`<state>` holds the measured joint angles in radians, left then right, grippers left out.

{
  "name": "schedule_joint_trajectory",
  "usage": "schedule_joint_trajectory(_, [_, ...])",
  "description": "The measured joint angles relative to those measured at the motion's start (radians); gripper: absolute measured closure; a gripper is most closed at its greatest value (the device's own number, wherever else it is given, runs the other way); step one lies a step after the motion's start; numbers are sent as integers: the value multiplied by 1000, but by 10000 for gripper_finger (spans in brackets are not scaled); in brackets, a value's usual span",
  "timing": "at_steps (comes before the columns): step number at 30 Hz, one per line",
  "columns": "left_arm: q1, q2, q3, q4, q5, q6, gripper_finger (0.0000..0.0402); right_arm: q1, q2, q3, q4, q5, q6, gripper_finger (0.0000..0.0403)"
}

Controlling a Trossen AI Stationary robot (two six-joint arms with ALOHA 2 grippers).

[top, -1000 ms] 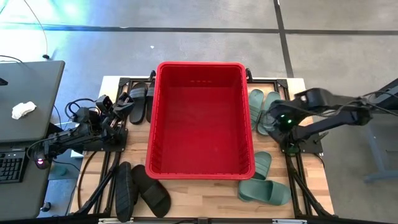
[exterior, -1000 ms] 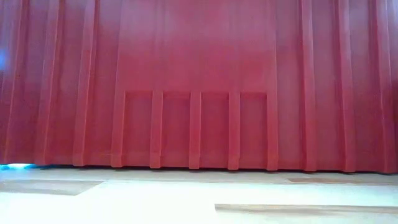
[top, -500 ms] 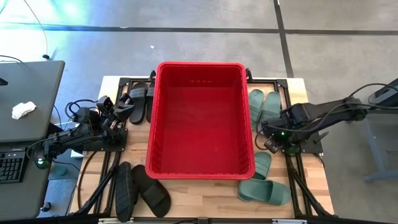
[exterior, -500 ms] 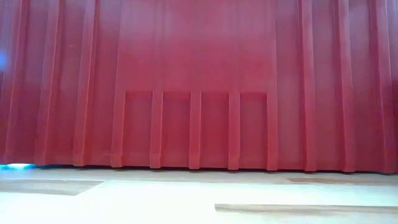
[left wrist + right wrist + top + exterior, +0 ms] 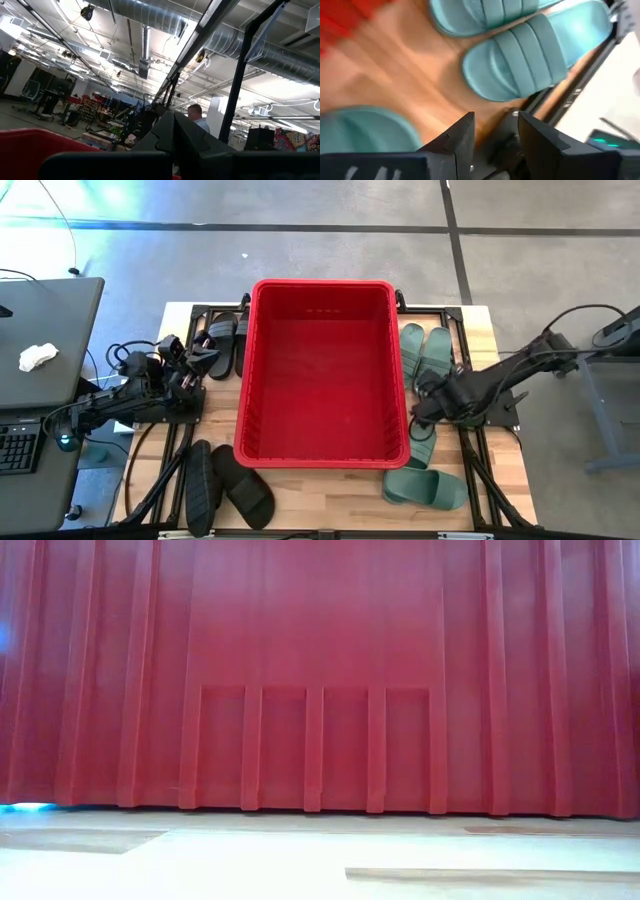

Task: Pick and place slides into bin
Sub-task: Put the green slide into the red container

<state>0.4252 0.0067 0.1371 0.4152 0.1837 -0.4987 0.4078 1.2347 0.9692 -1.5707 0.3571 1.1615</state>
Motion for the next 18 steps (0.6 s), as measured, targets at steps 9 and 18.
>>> schedule_joint_trajectory(9, [0,0,0,-2,-2,6,401,8,98,-171,109,15,24,262])
schedule_joint_trajectory(18, [0,0,0,-30,-10,8,401,-6,149,-166,156,42,144,263])
